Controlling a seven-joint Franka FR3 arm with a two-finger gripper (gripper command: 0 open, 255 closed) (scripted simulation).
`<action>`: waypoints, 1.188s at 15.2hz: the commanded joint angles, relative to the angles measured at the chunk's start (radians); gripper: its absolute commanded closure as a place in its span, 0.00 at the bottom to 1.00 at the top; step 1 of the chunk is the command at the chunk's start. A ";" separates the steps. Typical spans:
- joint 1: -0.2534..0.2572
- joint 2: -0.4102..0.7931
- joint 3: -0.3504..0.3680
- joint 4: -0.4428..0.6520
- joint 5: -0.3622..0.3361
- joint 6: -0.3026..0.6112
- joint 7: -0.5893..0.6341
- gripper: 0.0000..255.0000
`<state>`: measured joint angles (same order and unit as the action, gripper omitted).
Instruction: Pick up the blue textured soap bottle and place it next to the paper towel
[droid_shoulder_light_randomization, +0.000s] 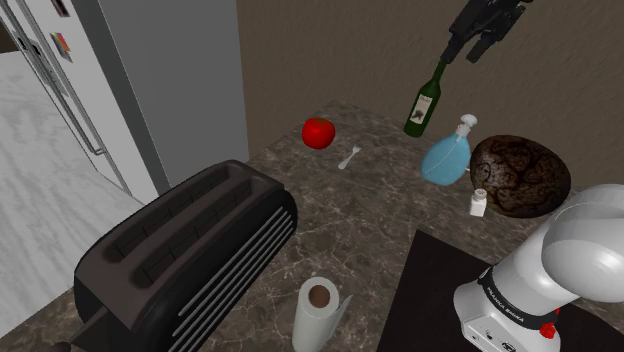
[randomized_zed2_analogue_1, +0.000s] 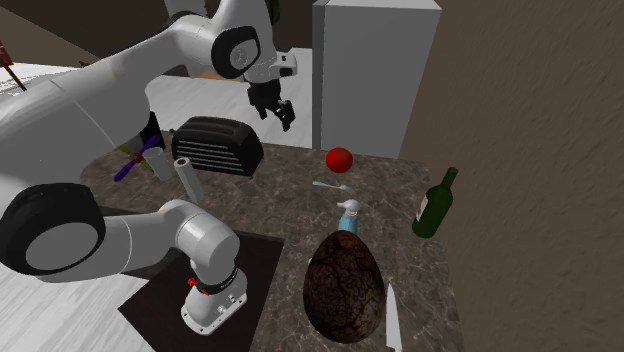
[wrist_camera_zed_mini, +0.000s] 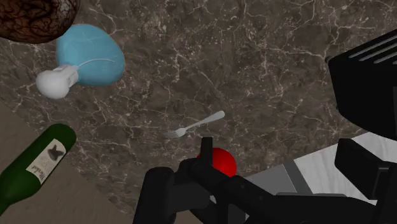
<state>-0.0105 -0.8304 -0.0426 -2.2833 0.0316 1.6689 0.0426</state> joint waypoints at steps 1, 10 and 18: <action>0.000 0.000 0.000 0.000 0.000 0.000 0.000 0.00; -0.021 0.128 -0.083 -0.116 -0.166 0.101 -0.200 0.00; -0.061 0.299 -0.156 -0.168 -0.335 0.231 -0.351 0.00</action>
<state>-0.0635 -0.5587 -0.1845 -2.4490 -0.2770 1.8793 -0.2840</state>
